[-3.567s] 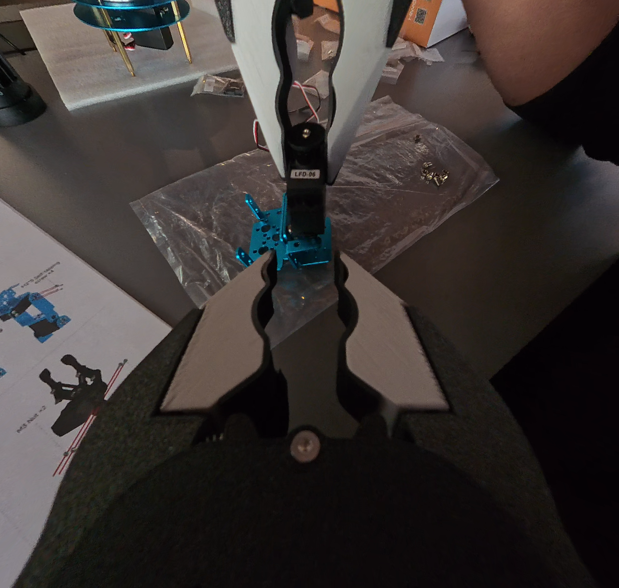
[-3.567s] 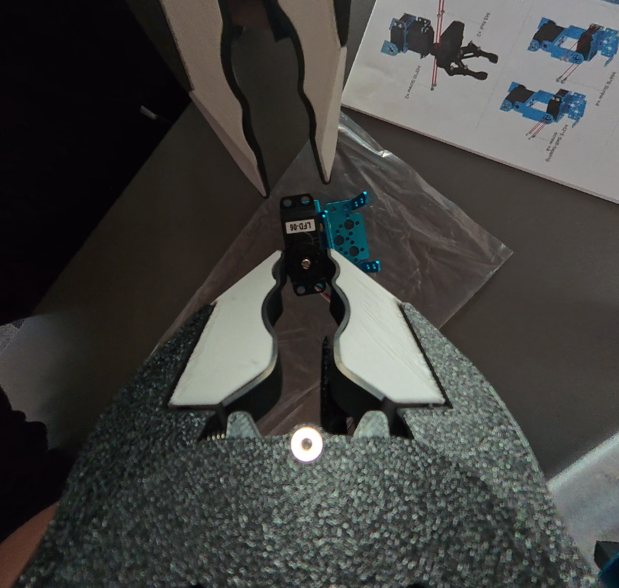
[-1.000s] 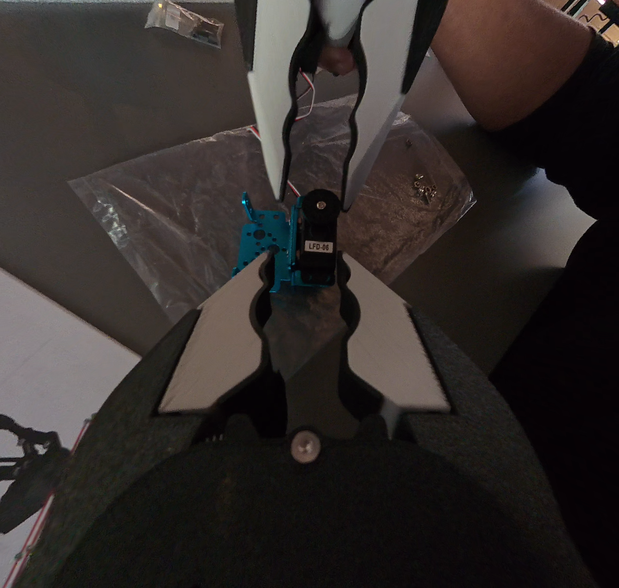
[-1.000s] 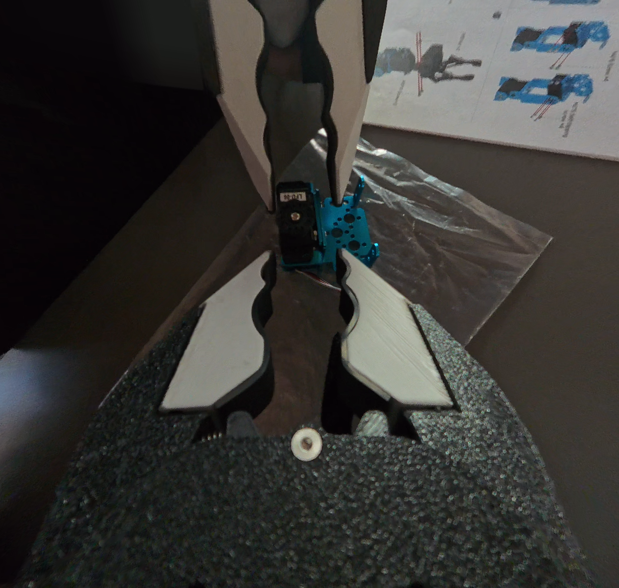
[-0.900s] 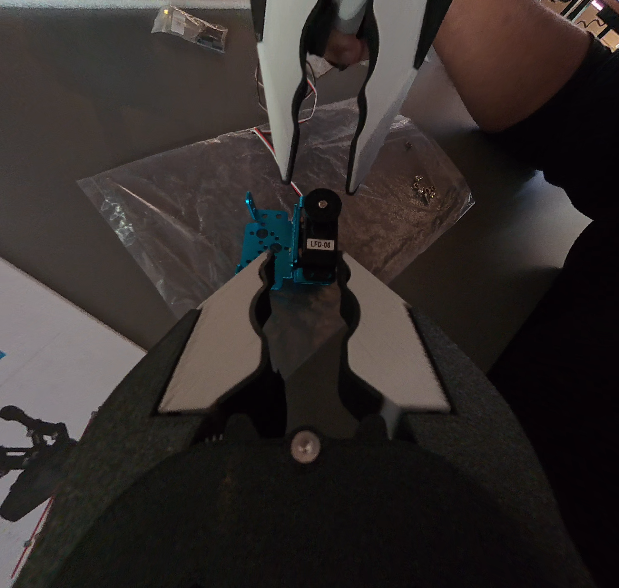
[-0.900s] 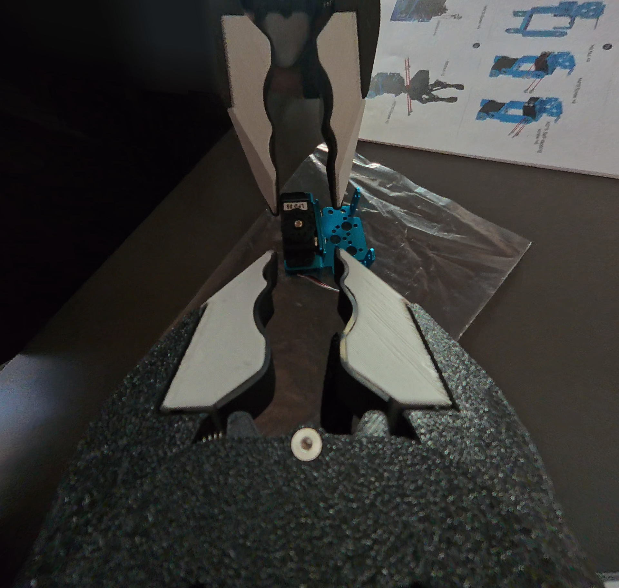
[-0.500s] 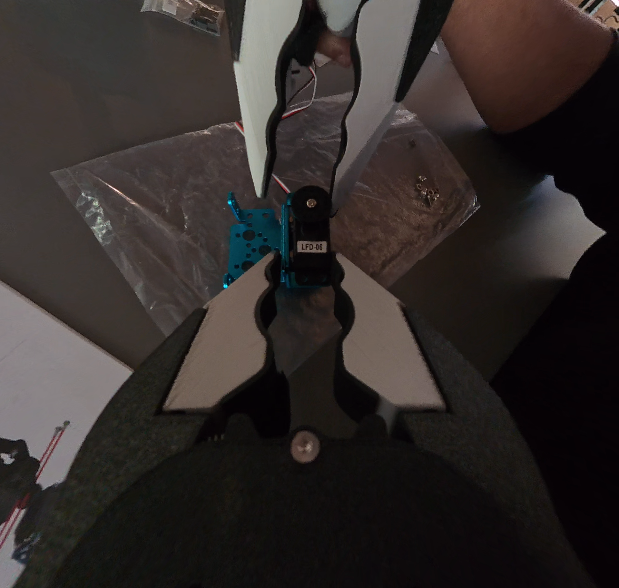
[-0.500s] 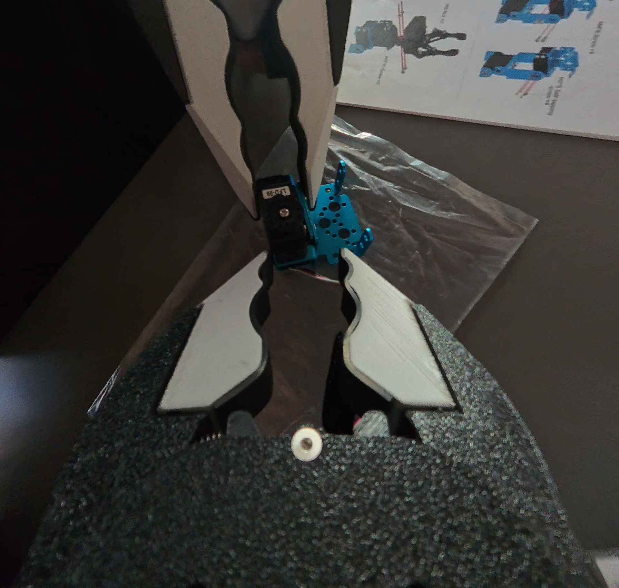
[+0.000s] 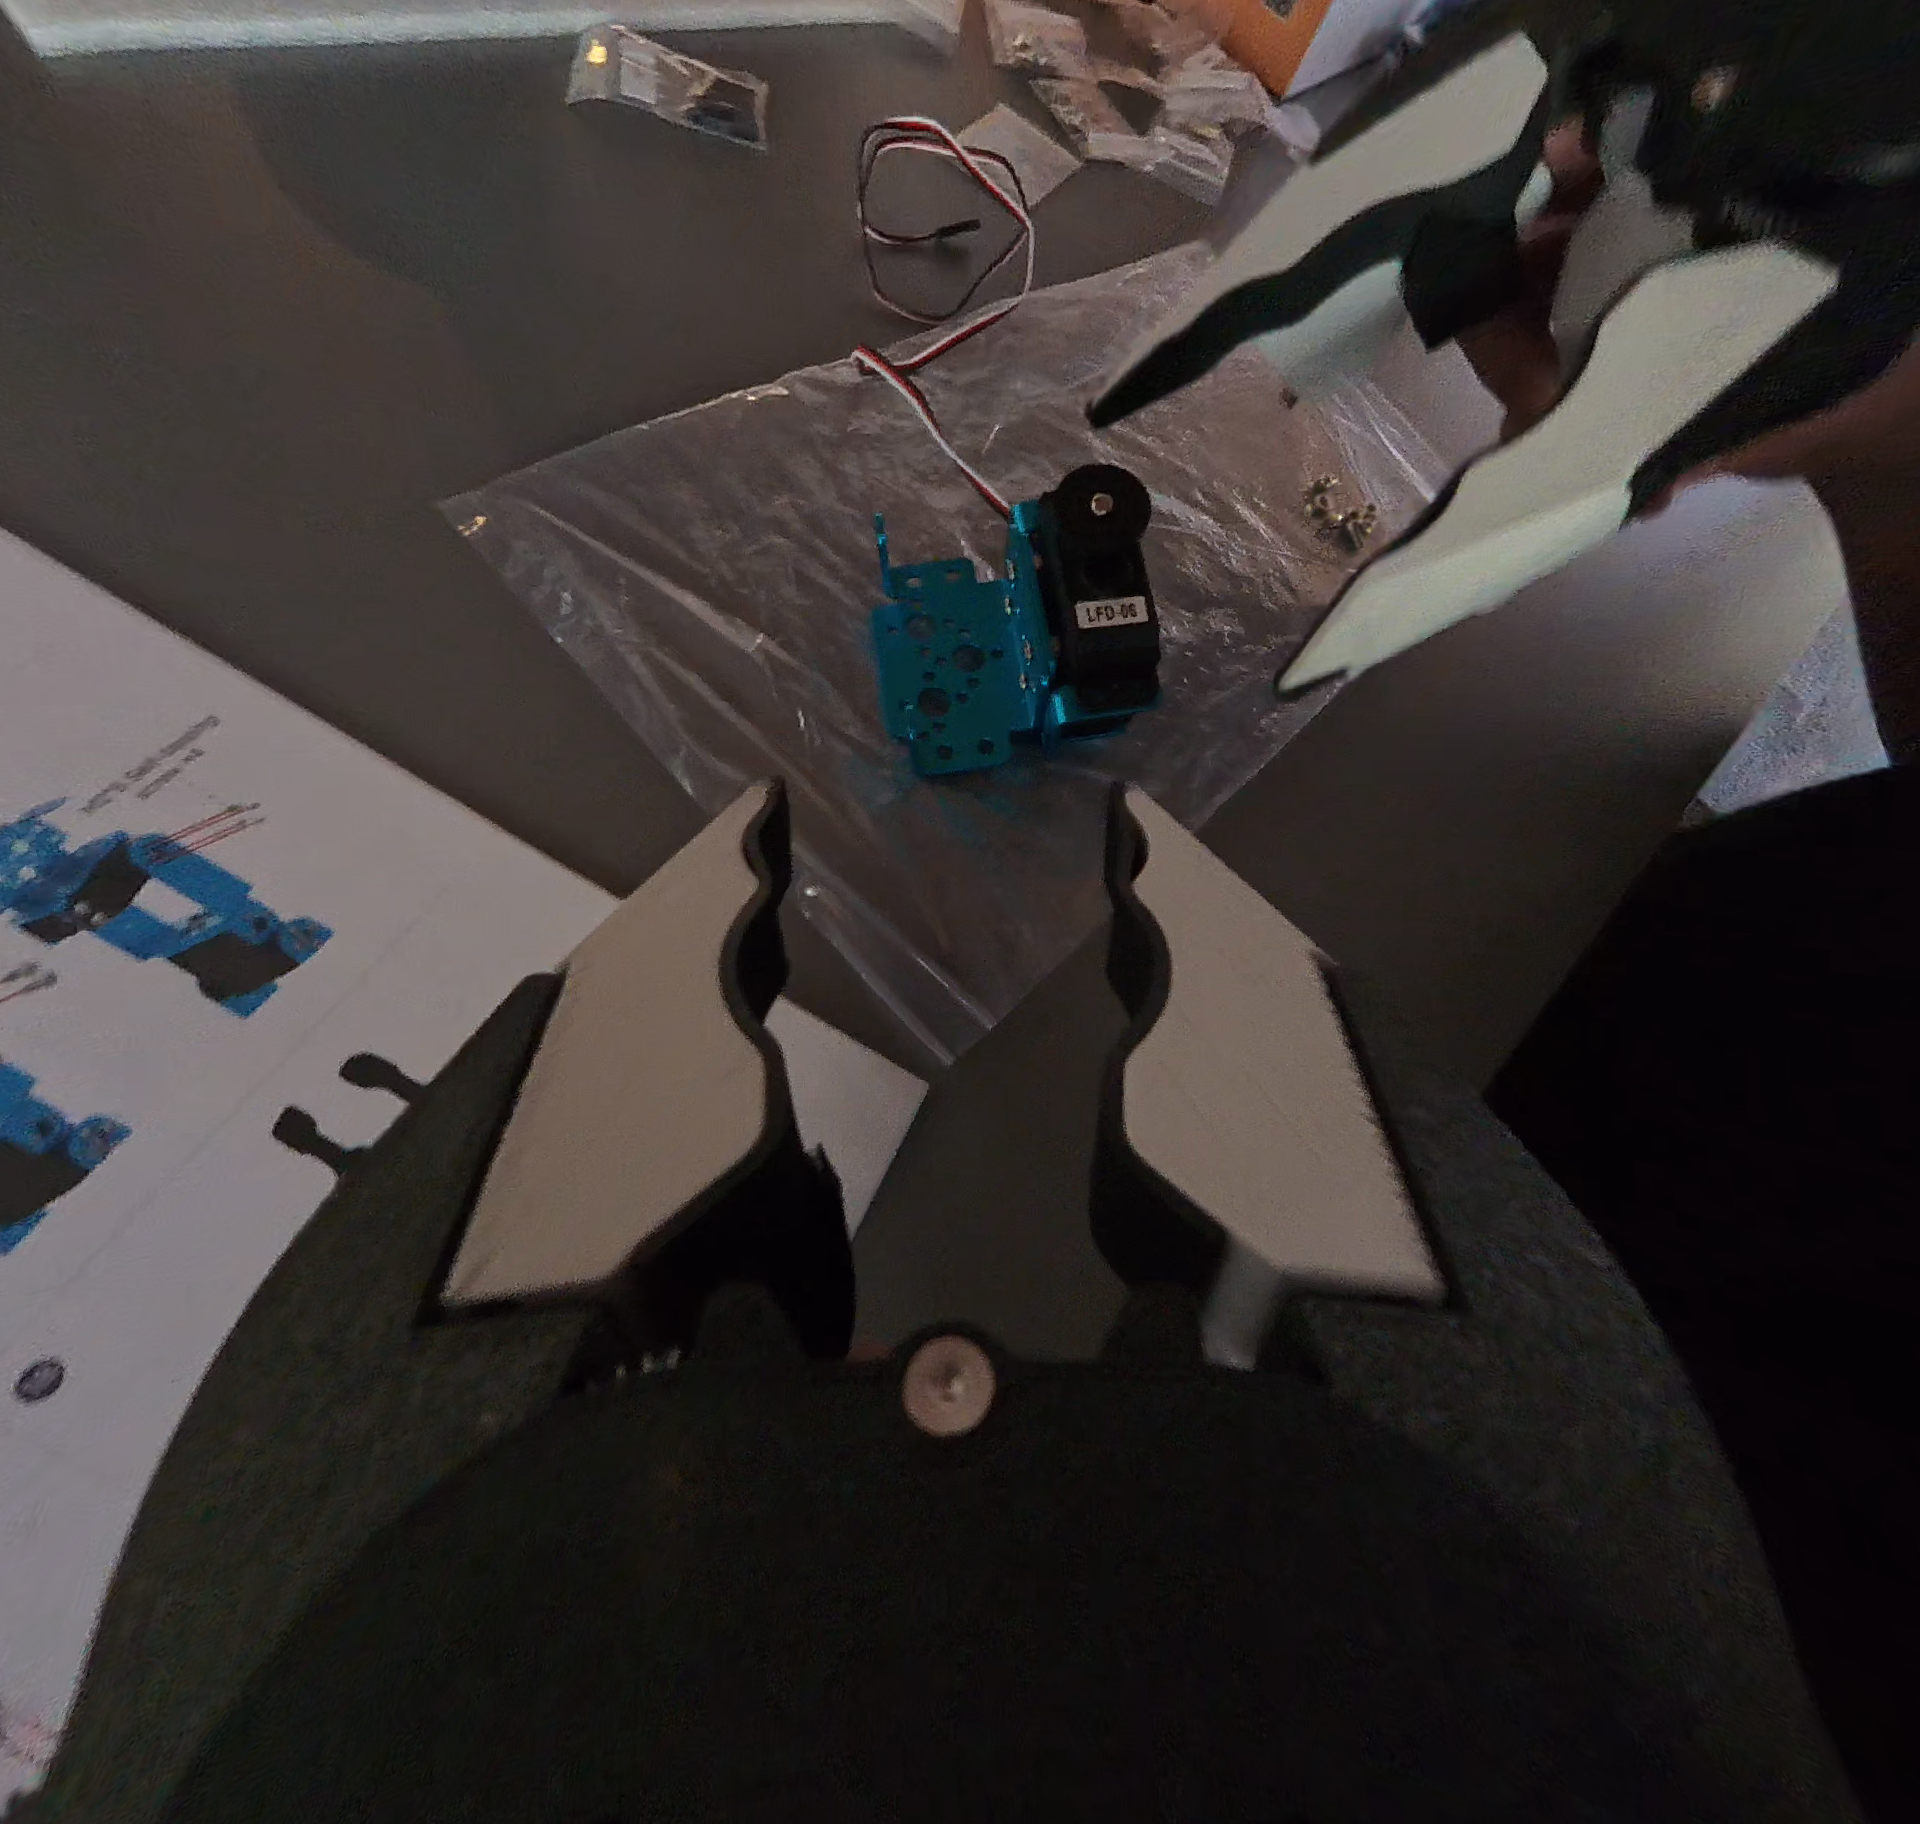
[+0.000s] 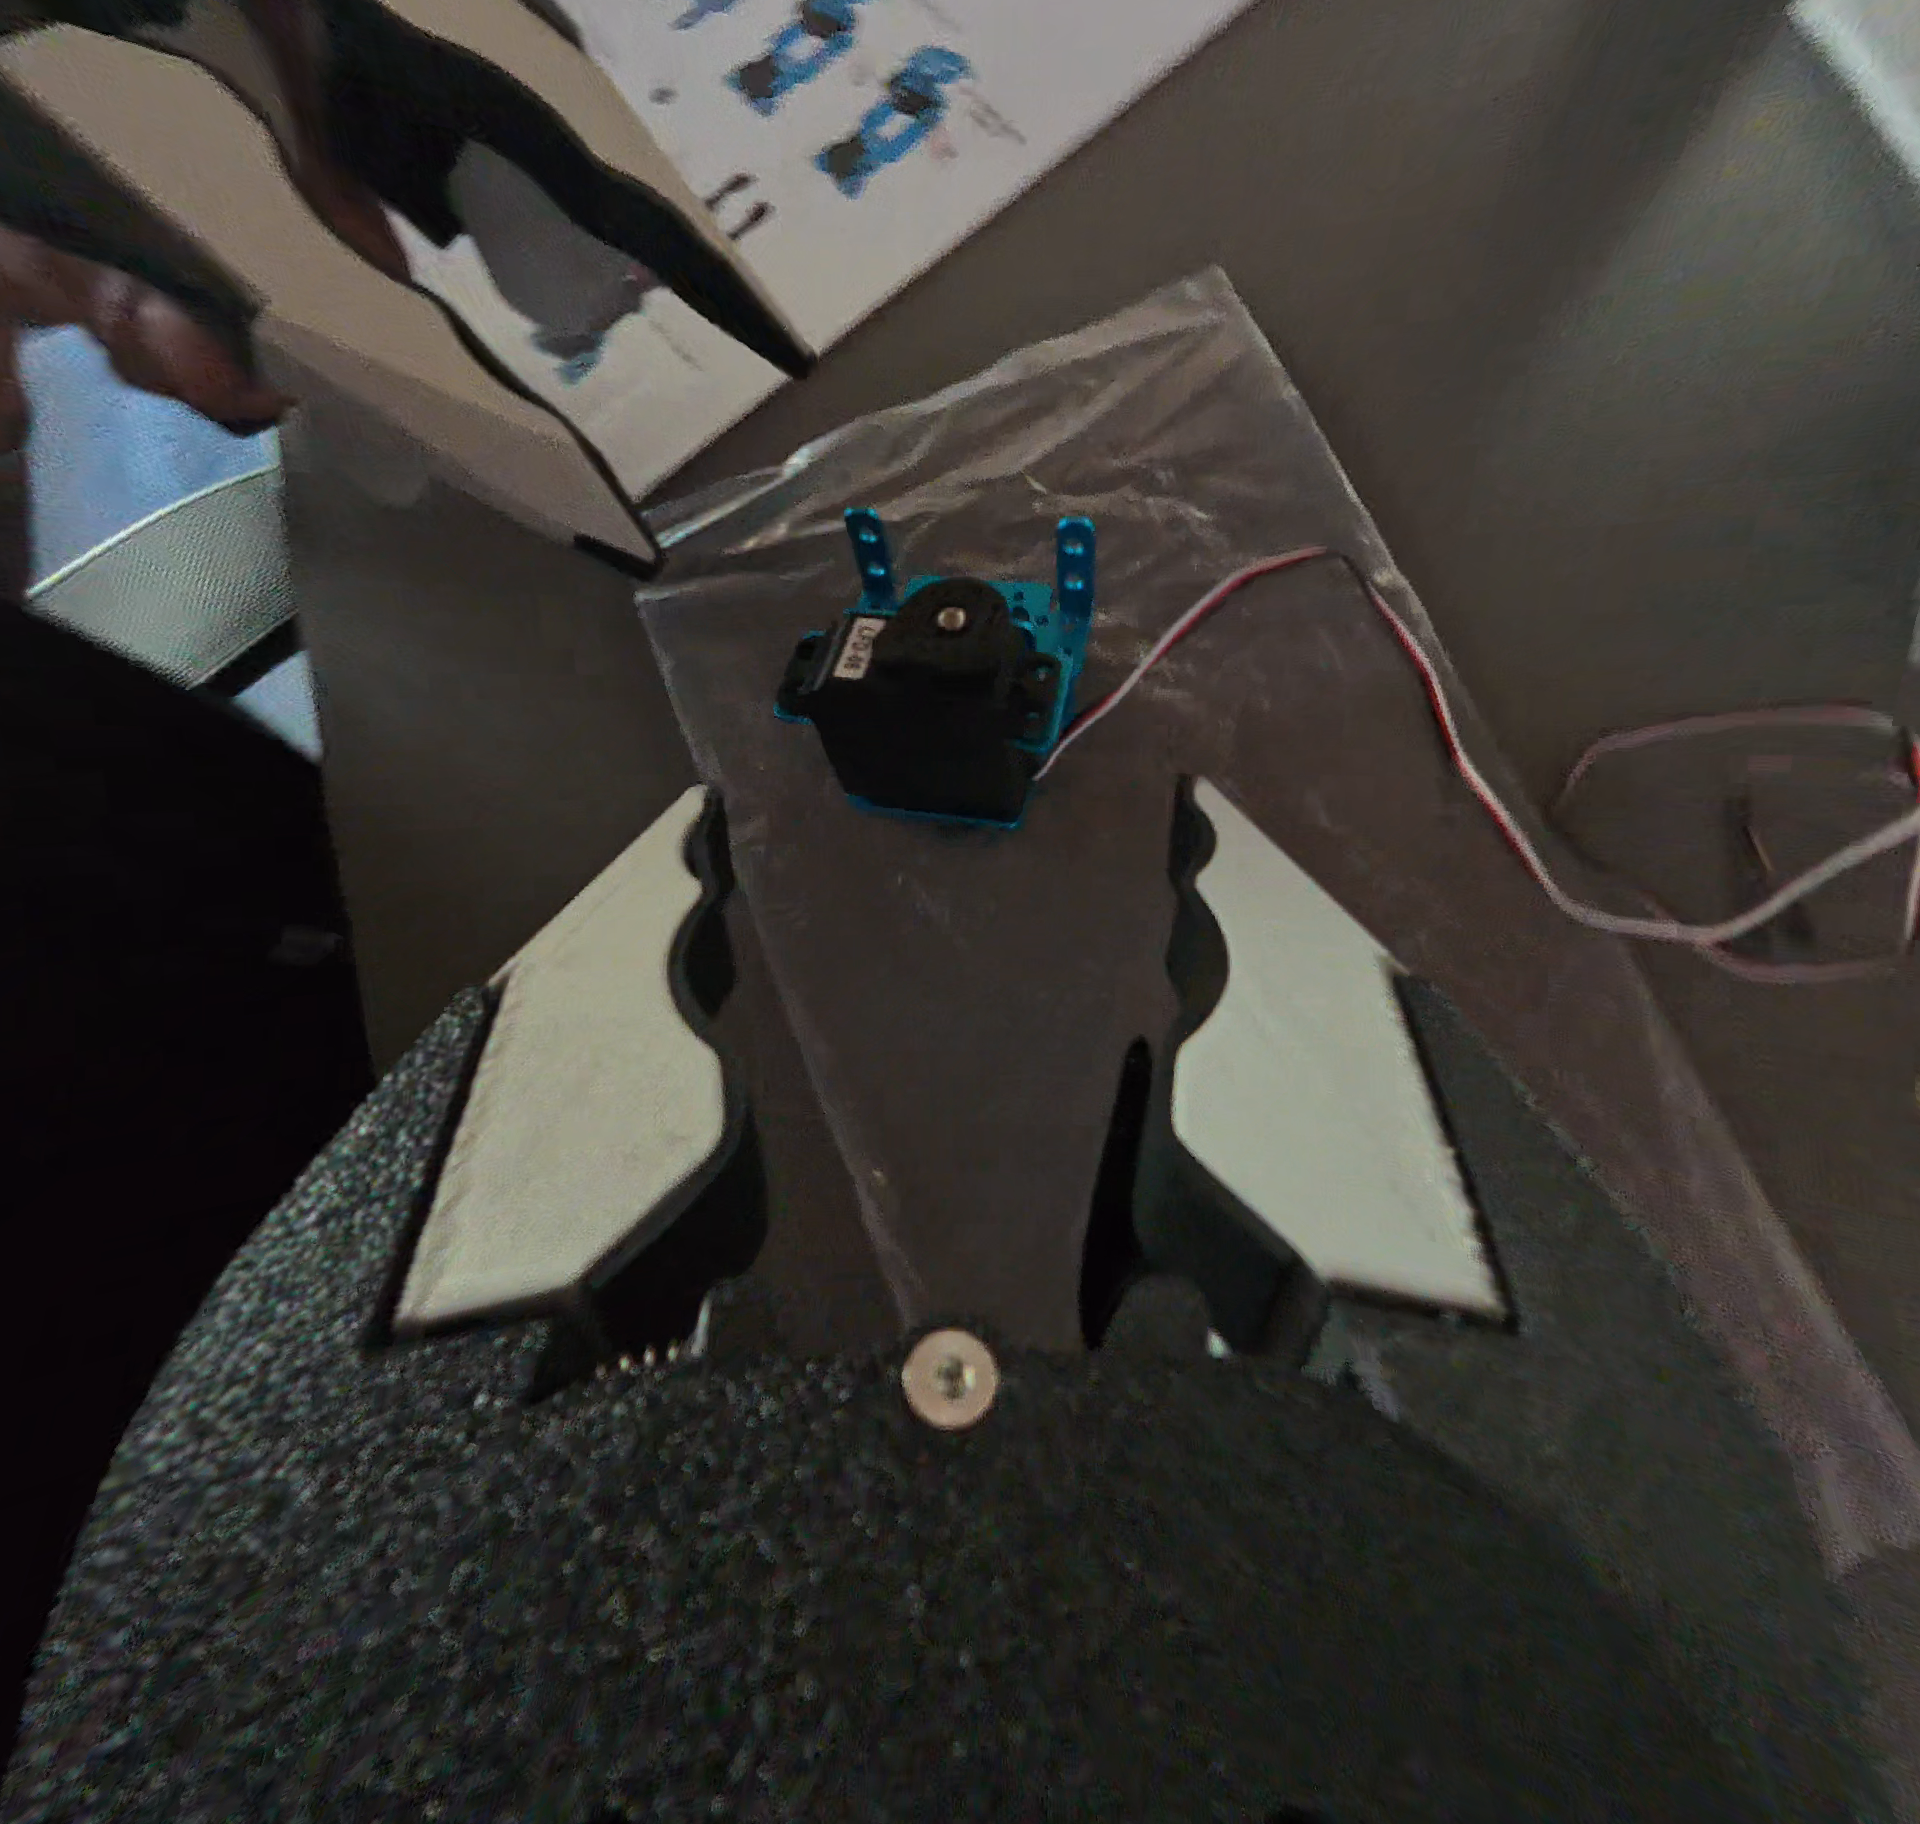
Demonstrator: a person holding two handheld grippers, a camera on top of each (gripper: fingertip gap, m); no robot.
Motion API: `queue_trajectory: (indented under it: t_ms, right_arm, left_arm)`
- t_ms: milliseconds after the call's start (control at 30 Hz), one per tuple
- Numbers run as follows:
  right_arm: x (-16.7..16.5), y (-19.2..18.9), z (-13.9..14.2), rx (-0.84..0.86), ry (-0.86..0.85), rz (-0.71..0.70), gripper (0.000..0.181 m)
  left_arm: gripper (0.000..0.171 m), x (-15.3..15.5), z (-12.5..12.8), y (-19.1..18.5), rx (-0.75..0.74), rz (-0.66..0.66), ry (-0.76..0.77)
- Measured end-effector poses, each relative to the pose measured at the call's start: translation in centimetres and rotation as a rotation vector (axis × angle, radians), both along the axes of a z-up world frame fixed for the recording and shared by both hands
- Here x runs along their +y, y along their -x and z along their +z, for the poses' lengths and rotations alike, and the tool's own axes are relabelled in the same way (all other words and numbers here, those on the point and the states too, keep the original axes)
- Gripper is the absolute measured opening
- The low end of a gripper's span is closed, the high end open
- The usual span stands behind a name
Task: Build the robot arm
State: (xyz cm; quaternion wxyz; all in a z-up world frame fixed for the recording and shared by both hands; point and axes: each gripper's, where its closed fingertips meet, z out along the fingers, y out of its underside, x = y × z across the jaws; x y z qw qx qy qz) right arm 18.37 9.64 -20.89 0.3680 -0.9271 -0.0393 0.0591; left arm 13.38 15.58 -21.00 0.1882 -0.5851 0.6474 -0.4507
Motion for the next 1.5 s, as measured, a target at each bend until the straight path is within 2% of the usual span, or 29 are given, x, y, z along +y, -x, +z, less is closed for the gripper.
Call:
queue_trajectory:
  t_ms: [133, 333, 533, 700, 800, 1000, 1167, 1333, 1500]
  right_arm:
    - [0.4, 1.6, -0.6, -0.036, -0.048, -0.187, 0.079]
    - [1.6, 2.1, -0.6, -0.039, -0.085, -0.264, 0.076]
    - [1.5, 1.5, -0.9, -0.004, -0.077, -0.214, 0.071]
    - [1.3, 1.0, -0.5, -0.011, -0.081, -0.162, 0.073]
    - [2.0, 1.2, -0.7, -0.069, -0.093, -0.134, 0.076]
    - [1.7, -0.2, -1.3, -0.12, -0.051, -0.091, 0.065]
    - [0.0, -2.4, -0.8, -0.145, -0.024, -0.048, 0.059]
    - [-0.7, -1.3, -1.1, -0.057, -0.039, -0.011, 0.062]
    - [0.2, -0.7, -1.1, -0.066, -0.09, -0.028, 0.054]
  left_arm:
    - [0.07, -1.0, -0.5, -0.4, 0.025, -0.103, -0.074]
    - [0.076, -3.1, -2.6, 0.1, 0.116, -0.272, -0.174]
    - [0.075, -6.1, -2.0, 1.3, 0.097, -0.369, -0.13]
    - [0.075, -3.4, -0.8, 1.0, 0.065, -0.285, -0.16]
    - [0.076, -2.2, -1.7, 0.0, 0.101, -0.245, -0.173]
    - [0.075, -4.2, -2.1, -0.2, 0.127, -0.315, -0.176]
    - [0.065, -6.9, -1.5, 0.4, 0.118, -0.391, -0.121]
    - [0.066, -6.4, -1.7, -0.3, 0.125, -0.351, -0.143]
    - [0.066, -8.3, -1.8, -0.6, 0.129, -0.383, -0.11]
